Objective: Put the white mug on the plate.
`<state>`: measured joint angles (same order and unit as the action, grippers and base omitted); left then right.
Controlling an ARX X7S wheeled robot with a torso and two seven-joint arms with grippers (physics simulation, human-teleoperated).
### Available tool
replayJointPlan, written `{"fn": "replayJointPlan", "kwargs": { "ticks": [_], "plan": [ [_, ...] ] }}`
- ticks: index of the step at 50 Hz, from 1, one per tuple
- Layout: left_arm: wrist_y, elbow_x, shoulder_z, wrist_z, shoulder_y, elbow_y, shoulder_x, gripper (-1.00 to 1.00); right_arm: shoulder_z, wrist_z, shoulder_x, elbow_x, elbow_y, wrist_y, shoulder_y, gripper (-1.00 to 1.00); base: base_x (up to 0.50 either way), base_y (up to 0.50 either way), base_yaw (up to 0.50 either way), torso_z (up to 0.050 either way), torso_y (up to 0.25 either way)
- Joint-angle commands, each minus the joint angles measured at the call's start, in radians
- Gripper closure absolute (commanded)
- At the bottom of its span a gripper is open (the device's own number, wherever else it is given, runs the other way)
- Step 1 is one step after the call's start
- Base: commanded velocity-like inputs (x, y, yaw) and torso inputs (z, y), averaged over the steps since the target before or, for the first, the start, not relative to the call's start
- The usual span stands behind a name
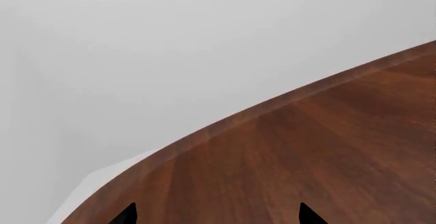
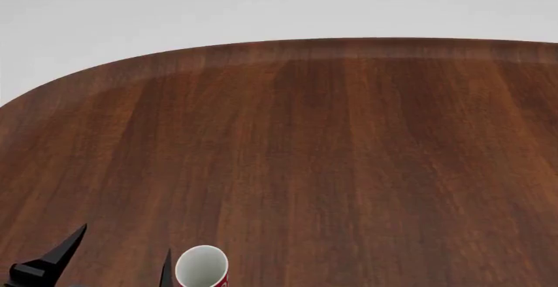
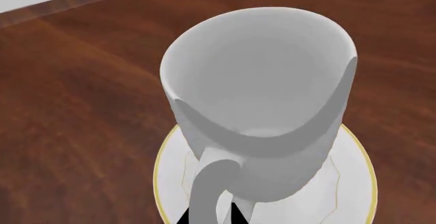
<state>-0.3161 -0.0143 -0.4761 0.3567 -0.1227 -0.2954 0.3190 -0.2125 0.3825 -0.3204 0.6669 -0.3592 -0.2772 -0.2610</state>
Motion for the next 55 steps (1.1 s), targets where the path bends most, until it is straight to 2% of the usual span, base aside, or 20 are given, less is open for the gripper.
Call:
{"fn": "replayJointPlan", "kwargs": {
  "ticks": [1,25,26,38,55],
  "plan": [
    [-0.003,0.002,-0.003,0.003,0.001,-0.006,0.002,-1.0,0.001,-0.014,0.003,-0.021,-0.032,-0.005,0.021,1.0,0.0,0.0,0.0,0.0,0.0],
    [-0.019,-0.005,-0.011,0.013,0.006,-0.044,0.013,-1.0,0.009,-0.019,0.002,-0.019,-0.066,0.002,0.041,1.0,0.0,0.0,0.0,0.001,0.0],
    [-0.024,-0.008,-0.013,0.014,0.007,-0.05,0.014,-1.0,0.011,-0.013,0.0,-0.019,-0.059,0.009,0.038,-1.0,0.0,0.0,0.0,0.0,0.0],
    [-0.049,-0.014,-0.021,0.019,0.024,-0.118,0.025,-1.0,0.002,0.022,-0.005,-0.009,0.028,0.021,-0.004,-1.0,0.0,0.0,0.0,0.0,0.0],
    [-0.028,0.007,-0.015,0.014,0.022,-0.084,0.027,-1.0,0.015,0.161,-0.029,-0.066,0.35,0.066,-0.117,-1.0,0.0,0.0,0.0,0.0,0.0]
  ]
}}
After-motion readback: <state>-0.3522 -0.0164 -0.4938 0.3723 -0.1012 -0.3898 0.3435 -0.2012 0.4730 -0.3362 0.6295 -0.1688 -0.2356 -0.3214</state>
